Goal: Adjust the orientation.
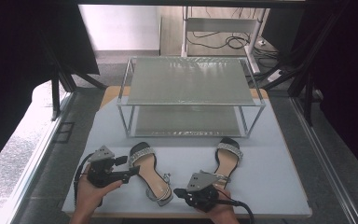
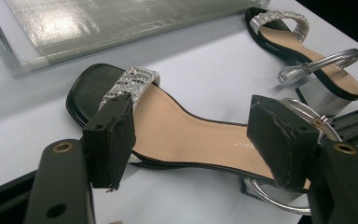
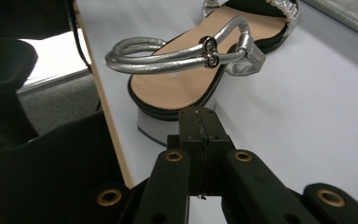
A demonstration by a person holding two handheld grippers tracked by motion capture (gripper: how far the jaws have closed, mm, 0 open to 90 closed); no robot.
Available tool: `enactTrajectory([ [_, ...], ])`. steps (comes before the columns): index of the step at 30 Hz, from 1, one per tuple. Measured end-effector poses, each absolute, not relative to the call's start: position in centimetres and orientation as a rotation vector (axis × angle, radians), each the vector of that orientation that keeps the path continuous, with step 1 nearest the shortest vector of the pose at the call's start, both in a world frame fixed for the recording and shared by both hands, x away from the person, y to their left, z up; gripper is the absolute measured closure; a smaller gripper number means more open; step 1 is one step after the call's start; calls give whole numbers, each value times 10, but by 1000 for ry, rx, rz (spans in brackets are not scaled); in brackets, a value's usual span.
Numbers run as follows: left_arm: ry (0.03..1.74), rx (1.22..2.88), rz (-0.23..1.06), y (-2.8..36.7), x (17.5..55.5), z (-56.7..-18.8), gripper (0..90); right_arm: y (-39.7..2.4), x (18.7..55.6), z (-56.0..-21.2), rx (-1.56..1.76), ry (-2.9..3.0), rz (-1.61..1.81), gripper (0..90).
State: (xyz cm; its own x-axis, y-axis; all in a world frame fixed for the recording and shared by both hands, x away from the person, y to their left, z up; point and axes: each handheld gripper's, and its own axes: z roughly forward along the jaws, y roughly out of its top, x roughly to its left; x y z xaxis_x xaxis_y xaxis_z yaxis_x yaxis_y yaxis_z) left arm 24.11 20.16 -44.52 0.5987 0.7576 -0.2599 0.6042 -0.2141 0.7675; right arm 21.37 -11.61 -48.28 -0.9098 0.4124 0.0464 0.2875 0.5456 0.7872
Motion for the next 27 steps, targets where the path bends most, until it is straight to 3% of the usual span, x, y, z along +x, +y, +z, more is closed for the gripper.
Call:
enactTrajectory([
  [12,1102,1894,225,209,239,-442,325,-95,207,-487,556,2703,1367,900],
  [27,1108,1849,248,227,236,-432,324,-18,198,-491,380,2790,1449,900],
])
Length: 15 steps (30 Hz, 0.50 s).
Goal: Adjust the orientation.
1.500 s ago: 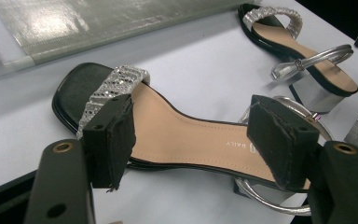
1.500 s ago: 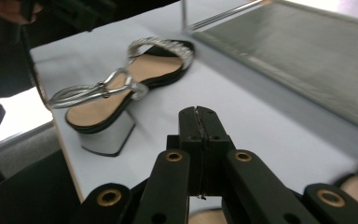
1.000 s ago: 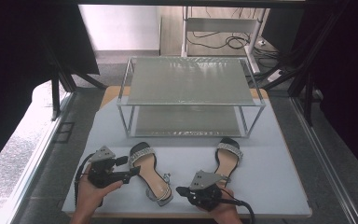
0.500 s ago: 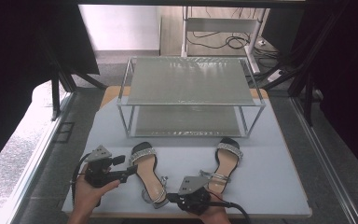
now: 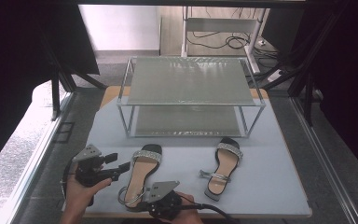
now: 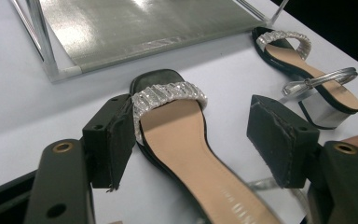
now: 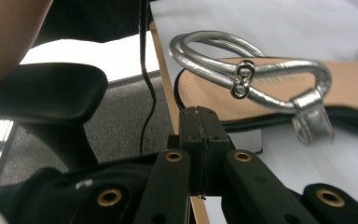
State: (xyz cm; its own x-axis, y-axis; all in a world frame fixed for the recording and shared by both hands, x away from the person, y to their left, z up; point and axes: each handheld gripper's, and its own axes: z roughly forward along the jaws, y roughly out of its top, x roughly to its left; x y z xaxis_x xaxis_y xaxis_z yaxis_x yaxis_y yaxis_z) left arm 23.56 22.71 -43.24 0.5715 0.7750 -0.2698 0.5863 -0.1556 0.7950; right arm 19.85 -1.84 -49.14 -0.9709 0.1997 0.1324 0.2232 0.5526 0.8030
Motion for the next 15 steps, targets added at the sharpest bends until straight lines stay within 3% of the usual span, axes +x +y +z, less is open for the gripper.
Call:
enactTrajectory([
  [9,1114,1843,258,229,234,-429,322,9,204,-495,-388,-2699,-1455,900],
  [15,1112,1842,256,230,234,-429,319,-10,204,-490,-413,-2713,-1492,899],
])
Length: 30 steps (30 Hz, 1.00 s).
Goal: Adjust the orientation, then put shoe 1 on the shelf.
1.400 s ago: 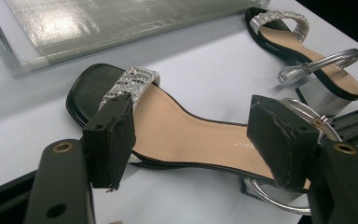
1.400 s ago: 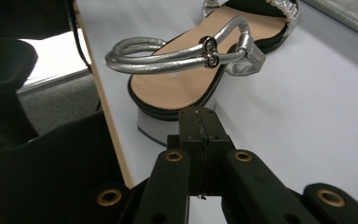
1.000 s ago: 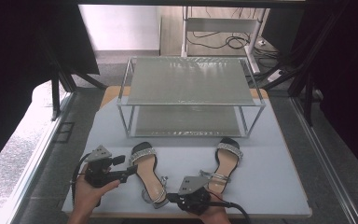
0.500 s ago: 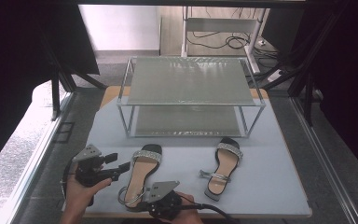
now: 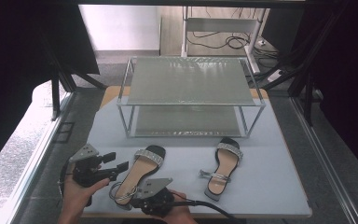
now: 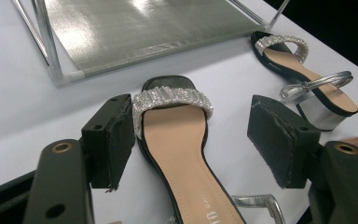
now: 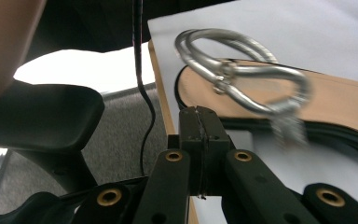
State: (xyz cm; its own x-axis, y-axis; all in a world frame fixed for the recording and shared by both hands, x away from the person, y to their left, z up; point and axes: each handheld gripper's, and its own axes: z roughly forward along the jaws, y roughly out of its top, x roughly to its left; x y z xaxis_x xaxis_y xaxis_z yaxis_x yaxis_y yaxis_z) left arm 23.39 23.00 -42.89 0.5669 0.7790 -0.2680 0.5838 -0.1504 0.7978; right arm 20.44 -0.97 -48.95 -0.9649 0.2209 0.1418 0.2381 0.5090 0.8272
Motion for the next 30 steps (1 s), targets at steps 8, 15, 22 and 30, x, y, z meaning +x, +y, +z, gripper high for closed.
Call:
enactTrajectory([
  [8,1124,1878,238,224,236,-432,304,-94,212,-464,-581,-2766,-1637,807],
  [15,1170,1915,226,219,235,-436,290,-160,222,-453,-791,-2743,-1745,691],
  [22,1227,2018,193,212,238,-431,284,-198,232,-450,-944,-2740,-1792,648],
  [30,1286,2144,156,191,250,-443,275,-226,233,-446,-1068,-2701,-1835,633],
])
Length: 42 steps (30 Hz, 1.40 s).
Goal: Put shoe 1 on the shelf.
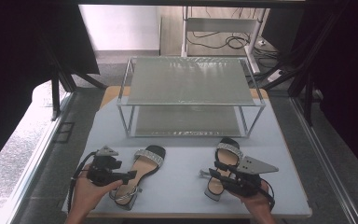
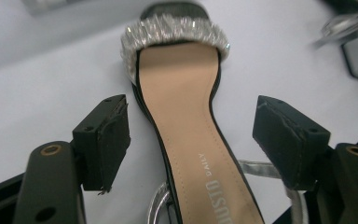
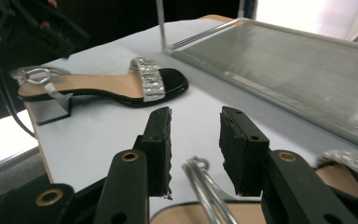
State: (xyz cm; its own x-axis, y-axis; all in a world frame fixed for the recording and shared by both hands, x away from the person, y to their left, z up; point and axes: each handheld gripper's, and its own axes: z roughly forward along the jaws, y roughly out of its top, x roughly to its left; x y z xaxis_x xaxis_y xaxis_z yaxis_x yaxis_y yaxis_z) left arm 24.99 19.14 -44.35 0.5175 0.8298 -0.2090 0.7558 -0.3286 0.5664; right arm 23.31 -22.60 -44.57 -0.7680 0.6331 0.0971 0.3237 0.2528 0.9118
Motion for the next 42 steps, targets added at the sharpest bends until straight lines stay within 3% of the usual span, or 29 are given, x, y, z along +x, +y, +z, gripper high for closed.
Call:
enactTrajectory([
  [16,1427,2374,51,159,271,-489,236,-223,229,-456,883,2211,1451,612],
  [29,1423,2359,129,160,271,-485,411,-220,230,-462,896,2250,1424,601],
  [42,1343,2262,73,180,276,-467,420,-224,230,-462,910,2234,1429,601],
])
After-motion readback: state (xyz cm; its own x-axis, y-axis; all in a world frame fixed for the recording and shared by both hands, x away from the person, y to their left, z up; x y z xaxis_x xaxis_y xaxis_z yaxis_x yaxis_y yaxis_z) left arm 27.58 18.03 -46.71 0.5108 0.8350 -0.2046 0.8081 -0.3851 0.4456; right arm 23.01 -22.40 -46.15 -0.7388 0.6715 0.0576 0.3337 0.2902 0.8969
